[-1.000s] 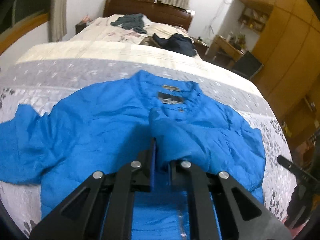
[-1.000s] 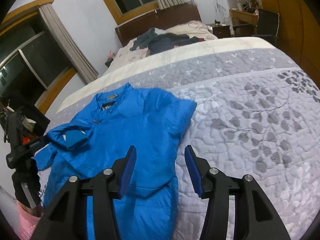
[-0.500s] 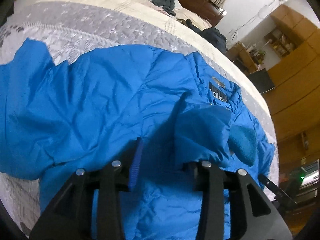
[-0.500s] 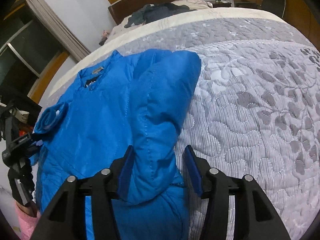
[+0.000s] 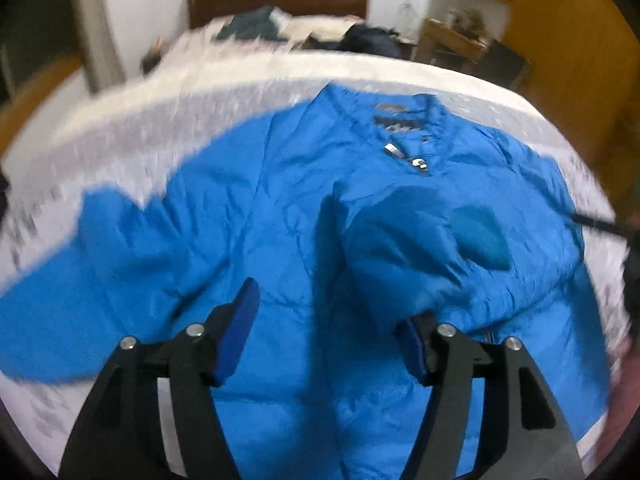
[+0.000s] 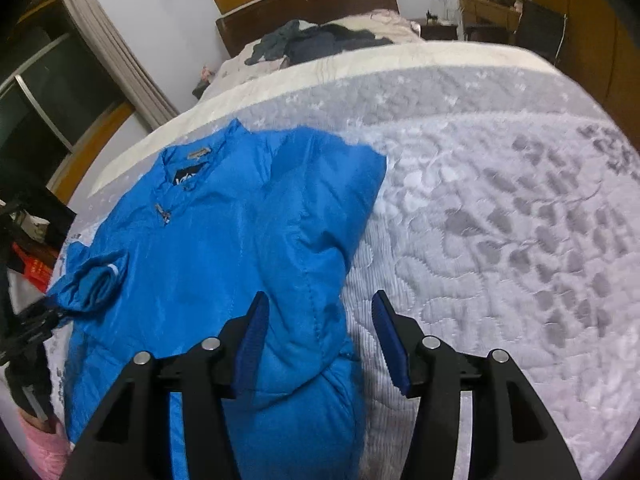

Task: Fold small clothes

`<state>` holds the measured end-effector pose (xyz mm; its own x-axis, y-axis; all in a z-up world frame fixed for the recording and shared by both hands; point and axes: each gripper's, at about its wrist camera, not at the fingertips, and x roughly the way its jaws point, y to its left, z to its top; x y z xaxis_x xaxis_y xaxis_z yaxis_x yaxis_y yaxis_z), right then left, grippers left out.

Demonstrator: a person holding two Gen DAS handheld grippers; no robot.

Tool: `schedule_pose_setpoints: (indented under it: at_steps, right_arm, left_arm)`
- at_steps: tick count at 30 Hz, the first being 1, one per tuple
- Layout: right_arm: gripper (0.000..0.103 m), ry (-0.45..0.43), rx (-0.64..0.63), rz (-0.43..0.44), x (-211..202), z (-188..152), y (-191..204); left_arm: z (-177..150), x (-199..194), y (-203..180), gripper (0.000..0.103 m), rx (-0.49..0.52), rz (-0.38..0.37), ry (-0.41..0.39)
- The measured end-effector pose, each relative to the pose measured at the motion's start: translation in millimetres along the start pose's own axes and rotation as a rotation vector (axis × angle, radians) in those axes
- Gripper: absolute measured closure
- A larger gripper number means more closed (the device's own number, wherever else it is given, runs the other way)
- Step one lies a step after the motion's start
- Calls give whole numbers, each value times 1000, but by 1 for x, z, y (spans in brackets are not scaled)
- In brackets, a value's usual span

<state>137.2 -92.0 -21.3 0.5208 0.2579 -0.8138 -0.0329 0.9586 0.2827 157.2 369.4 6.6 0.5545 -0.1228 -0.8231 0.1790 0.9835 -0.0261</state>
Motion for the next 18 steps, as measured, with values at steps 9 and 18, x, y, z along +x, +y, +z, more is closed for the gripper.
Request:
schedule_pose_setpoints:
  at_steps: [9, 18]
  right_arm:
    - [49, -3, -93, 84, -20, 0, 36]
    - [49, 22, -100, 105, -7, 0, 49]
  left_arm:
    - [18, -51, -16, 24, 88, -105, -182]
    - [27, -3, -107, 21, 348, 57, -69]
